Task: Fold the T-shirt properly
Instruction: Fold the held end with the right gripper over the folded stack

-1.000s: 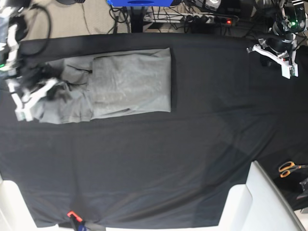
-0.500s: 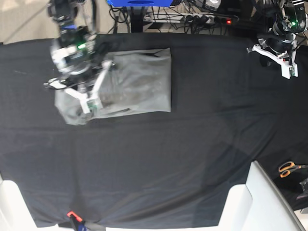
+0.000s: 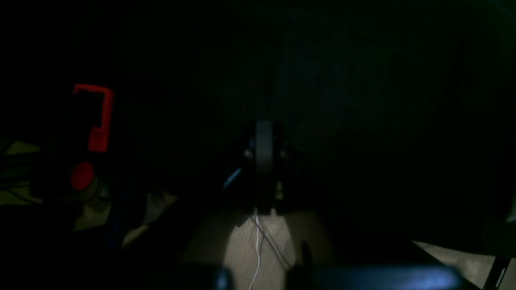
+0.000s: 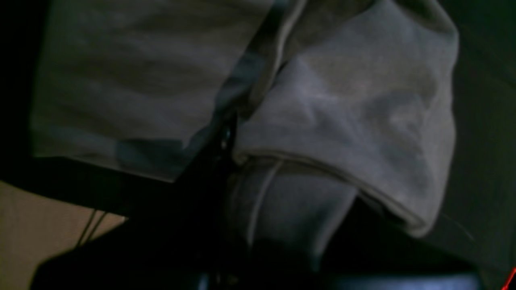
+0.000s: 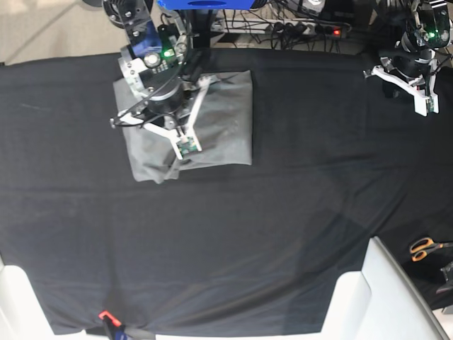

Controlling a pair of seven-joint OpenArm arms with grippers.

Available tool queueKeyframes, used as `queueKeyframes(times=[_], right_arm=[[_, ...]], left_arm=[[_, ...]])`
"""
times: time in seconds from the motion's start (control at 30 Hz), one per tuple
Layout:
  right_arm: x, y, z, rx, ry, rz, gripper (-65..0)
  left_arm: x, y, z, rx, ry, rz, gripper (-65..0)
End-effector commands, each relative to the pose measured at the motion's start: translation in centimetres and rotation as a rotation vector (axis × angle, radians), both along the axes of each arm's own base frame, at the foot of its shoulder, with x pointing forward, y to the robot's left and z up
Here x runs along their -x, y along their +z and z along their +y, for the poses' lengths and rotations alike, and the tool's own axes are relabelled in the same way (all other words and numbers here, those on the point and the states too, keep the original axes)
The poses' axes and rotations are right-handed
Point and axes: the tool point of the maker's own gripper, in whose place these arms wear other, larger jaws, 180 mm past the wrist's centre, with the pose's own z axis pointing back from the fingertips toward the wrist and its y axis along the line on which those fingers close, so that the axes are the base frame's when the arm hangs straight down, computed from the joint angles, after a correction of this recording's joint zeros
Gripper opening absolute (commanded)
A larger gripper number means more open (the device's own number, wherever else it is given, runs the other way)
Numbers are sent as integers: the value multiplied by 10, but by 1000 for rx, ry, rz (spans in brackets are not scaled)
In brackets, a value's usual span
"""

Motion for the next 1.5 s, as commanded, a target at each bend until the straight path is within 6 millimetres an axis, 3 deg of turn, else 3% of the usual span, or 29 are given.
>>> queueKeyframes(times=[0.0,0.1,0.37,0.7,0.87,1.1,1.3,1.47], right_arm=[[-7,9,3,-10,-6,-34,-648],[-5,5,8,-15,1,-20,-648],[5,9,44,-49,105,-27,-648],[0,13,50,-55,116,-43,-648],[3,5,51,-51,122,-18,-648],[7,6,71,-209,117,38,-641],[4,8,78,-248,121,47,-443],[5,6,82,-258,130,57,-291]], left_arm=[[-5,9,4,-21,-12,-26,-650],[-5,9,4,-21,-12,-26,-650],[-5,8,4,-21,-12,-25,-650],[-3,7,4,-20,-10,-21,-650],[-3,7,4,-20,-10,-21,-650],[-4,7,5,-20,-9,-21,-650],[-3,7,6,-31,-13,-17,-650],[4,3,15,-150,-50,41,-650]])
